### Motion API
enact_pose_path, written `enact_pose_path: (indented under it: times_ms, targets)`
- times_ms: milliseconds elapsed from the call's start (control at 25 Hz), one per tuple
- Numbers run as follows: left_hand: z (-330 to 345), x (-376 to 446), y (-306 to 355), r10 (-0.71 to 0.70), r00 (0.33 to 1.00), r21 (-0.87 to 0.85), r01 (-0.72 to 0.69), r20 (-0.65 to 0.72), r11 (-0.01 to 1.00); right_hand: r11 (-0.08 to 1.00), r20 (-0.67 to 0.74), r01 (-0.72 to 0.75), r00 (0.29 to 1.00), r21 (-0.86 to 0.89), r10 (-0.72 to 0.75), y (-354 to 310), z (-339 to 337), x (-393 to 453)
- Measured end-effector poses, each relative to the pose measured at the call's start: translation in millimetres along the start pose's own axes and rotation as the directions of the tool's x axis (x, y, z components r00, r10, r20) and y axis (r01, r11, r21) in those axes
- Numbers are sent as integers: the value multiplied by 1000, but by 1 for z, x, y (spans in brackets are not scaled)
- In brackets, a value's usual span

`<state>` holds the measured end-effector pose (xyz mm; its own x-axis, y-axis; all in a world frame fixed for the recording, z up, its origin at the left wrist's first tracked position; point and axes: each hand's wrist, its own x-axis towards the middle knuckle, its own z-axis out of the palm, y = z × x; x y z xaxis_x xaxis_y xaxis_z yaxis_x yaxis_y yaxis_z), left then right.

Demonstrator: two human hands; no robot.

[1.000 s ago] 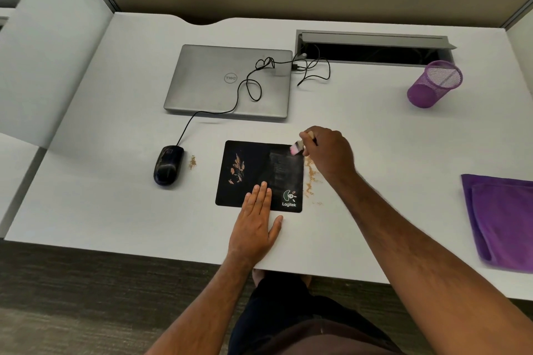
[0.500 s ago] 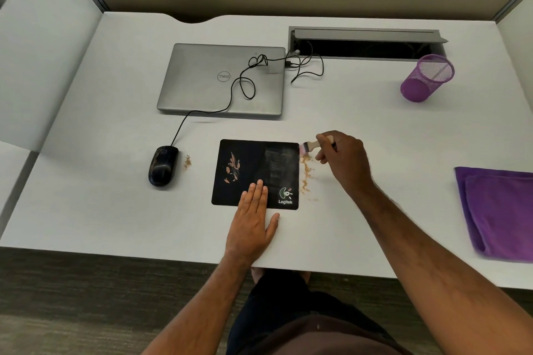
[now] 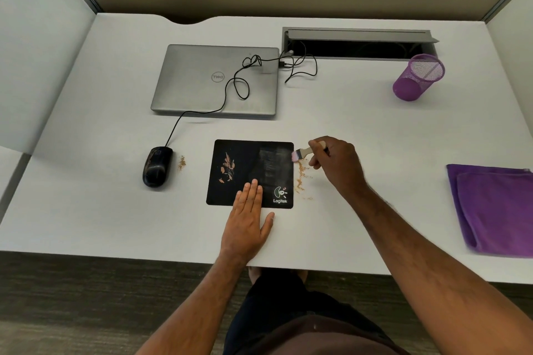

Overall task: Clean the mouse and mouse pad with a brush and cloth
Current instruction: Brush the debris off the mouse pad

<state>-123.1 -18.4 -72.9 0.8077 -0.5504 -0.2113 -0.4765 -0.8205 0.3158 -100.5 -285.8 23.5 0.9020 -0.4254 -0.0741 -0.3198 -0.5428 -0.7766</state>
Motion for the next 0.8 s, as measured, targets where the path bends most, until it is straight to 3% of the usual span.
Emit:
enact_pose_path:
  times_ms: [120,520,680,800]
  targets:
    - [0,0,0,0,1000,-13,0,-1,1000,1000,-36,5,999,20,-4,2,-3,1]
    - [1,1,0,5,1000,-6,-5,-3,1000,996,68,94,993,8,-94,5,1,-8]
    - [1,0,0,7,1000,-8,-7,-5,1000,997,1,78,997,-4,-78,7,-2,-8]
    - [1,0,0,6,1000,-11,-6,-4,1000,992,94,117,988,37,-120,11,-4,-13]
